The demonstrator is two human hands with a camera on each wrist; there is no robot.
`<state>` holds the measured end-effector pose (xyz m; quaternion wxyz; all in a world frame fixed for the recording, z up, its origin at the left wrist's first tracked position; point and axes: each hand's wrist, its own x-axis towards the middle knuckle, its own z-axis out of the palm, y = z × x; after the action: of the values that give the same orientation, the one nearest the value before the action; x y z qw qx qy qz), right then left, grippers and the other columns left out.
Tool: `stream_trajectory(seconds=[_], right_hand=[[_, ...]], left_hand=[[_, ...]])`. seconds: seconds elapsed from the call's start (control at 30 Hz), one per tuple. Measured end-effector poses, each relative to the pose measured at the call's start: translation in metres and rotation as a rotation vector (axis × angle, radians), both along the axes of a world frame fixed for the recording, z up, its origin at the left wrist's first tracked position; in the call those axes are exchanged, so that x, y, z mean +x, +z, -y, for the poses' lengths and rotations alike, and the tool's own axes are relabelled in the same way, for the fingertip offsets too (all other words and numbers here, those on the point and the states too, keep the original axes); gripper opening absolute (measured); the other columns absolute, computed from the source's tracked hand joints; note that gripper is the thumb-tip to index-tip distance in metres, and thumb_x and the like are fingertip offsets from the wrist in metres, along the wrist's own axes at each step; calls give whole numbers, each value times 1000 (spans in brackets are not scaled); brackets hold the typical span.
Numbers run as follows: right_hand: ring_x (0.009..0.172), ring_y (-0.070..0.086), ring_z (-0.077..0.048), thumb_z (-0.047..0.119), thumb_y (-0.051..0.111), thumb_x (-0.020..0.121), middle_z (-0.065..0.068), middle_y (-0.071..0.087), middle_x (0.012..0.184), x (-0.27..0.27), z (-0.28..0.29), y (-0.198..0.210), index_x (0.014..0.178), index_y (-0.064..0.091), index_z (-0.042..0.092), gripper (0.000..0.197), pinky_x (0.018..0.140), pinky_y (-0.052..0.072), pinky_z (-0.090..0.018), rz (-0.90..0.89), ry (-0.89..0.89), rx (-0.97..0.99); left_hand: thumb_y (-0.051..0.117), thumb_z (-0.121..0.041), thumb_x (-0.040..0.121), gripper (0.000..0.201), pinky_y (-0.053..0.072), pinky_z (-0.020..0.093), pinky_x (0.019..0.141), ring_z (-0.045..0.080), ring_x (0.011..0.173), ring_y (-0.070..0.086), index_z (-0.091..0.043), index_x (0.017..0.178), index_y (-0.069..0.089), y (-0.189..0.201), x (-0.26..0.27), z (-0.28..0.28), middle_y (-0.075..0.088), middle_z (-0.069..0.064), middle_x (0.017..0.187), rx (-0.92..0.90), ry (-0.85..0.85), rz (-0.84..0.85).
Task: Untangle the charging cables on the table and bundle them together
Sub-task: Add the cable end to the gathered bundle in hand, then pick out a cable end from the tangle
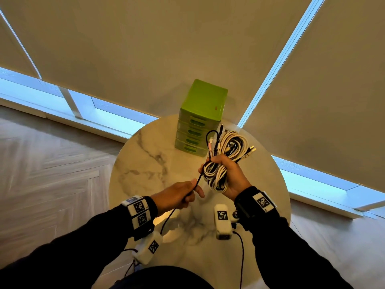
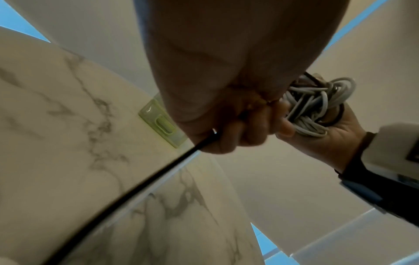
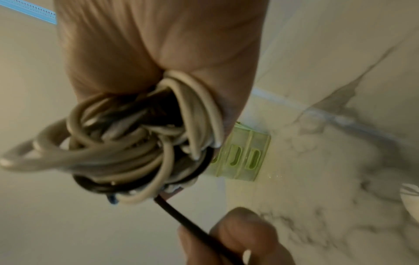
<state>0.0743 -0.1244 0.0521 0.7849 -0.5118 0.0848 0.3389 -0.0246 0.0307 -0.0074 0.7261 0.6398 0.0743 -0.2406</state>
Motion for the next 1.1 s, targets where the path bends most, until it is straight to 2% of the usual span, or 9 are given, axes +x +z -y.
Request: stream_trajectory(seconds=[0.1,0.23,0.37,0.53,0.7,0.77,0.87,0.97,1.1], right_hand=[[82,70,-31,12,60,83,-21,67,86,-4,-4,4,86,65,0,13,78,59,-37,-58,12,84],[90,72,-36,18,50,93,-18,72,92,-7,-6,10,82,68,4,24,89,56,-43,-98,15,133],[73,68,-30,19,57,83,-17,68,83,-10,-5,9,81,68,5,17,79,56,-40,-92,17,184],[63,63,-31,16,57,81,-19,63,74,-12,-3,8,79,66,2,16,66,54,-35,-32,148,106],[63,64,-34,7,60,86,-23,62,79,-12,7,6,97,65,-5,17,57,55,-33,121,255,-160],[68,68,-26,-1,58,88,-19,69,86,-13,9,6,105,65,-6,19,63,59,-35,180,255,-217],[84,70,-21,-3,60,87,-15,75,101,-15,6,2,114,67,-2,28,76,58,-35,261,269,-289],[94,70,-24,-1,65,84,-9,75,104,-19,-3,-6,116,68,4,33,80,55,-33,281,249,-345],[104,70,-22,13,75,71,-1,76,107,-21,-17,-13,112,72,20,42,97,54,-46,384,267,-457]], left_hand=[[30,-56,104,54,27,22,56,9,58,28,-18,97,67,9,3,-1,35,-13,65,132,17,79],[38,-58,102,48,30,22,57,10,62,32,-24,83,66,18,8,-8,40,-8,71,223,37,125],[51,-50,99,40,35,13,57,-2,55,42,-18,77,64,20,11,-18,47,-10,67,345,66,182],[69,-69,76,44,37,31,65,9,64,42,-27,65,62,13,13,-41,47,-3,67,443,84,242],[70,-56,85,47,36,29,64,8,58,39,-23,59,50,14,15,-70,40,-8,59,575,134,303],[68,-55,88,50,36,31,65,10,60,39,-18,62,46,16,17,-77,41,-3,63,593,197,292],[56,-57,94,55,47,32,83,12,81,57,-3,83,58,21,21,-77,62,3,90,471,338,233],[41,-47,104,48,46,38,107,20,116,64,-7,117,64,29,31,-57,68,7,123,104,430,115],[38,-44,106,55,52,43,97,27,103,67,2,129,57,40,45,-27,68,20,117,-298,563,33]])
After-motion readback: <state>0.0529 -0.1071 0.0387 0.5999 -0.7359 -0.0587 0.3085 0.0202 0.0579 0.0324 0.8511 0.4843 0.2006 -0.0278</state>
